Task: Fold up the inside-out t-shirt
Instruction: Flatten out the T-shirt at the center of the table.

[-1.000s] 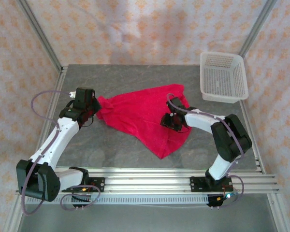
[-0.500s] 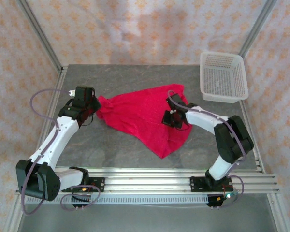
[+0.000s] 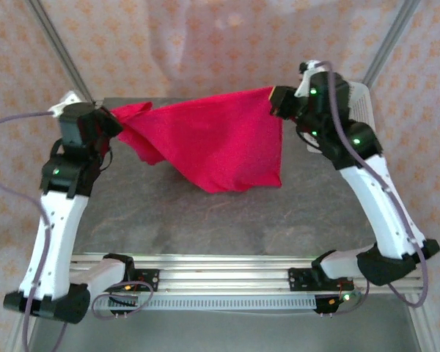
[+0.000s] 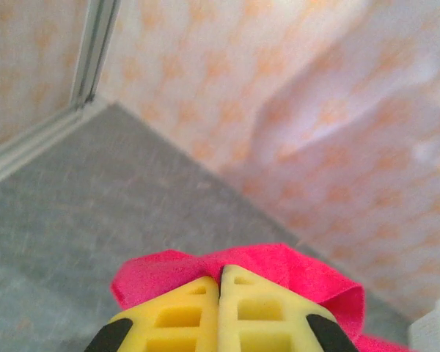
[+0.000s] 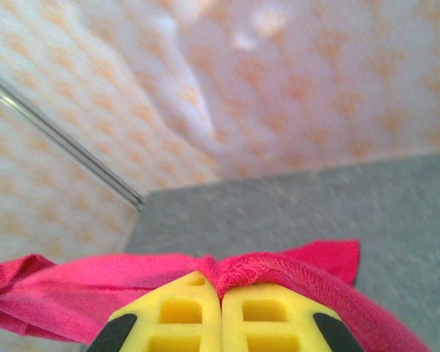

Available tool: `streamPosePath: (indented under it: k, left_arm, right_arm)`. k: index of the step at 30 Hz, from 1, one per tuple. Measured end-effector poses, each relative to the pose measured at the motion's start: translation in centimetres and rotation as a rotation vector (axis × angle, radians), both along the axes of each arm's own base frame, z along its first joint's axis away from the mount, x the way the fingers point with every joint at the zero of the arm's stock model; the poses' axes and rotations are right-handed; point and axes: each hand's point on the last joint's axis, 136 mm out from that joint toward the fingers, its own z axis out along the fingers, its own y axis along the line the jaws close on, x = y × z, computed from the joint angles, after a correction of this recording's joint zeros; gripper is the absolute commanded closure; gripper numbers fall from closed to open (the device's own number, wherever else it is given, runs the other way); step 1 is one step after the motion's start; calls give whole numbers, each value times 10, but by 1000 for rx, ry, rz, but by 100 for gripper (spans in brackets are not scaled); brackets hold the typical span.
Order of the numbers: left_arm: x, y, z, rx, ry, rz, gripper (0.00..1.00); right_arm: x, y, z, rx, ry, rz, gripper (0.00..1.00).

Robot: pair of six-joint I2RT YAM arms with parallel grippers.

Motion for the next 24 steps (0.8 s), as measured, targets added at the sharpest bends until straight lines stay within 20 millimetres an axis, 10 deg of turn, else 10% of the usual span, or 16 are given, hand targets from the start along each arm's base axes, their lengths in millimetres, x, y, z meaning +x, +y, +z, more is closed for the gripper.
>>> streamPosePath:
  k: [9,13,18,24]
  left_arm:
    - [-117,15,118,20,-366,27,100]
    - [-135,12,142,37,-432,-1,100]
    - [-85,2,124,82,-324,-49,100]
    - [70,-15,19,130,10,-101,100]
  right_arm:
    - [-69,-16,71,133,-155,104,100]
    - [-85,-22,84,164,-187,120,100]
    - [-58,-25,68,111,-155,39,100]
    - [44,-41,-30,-18,53,-144,100]
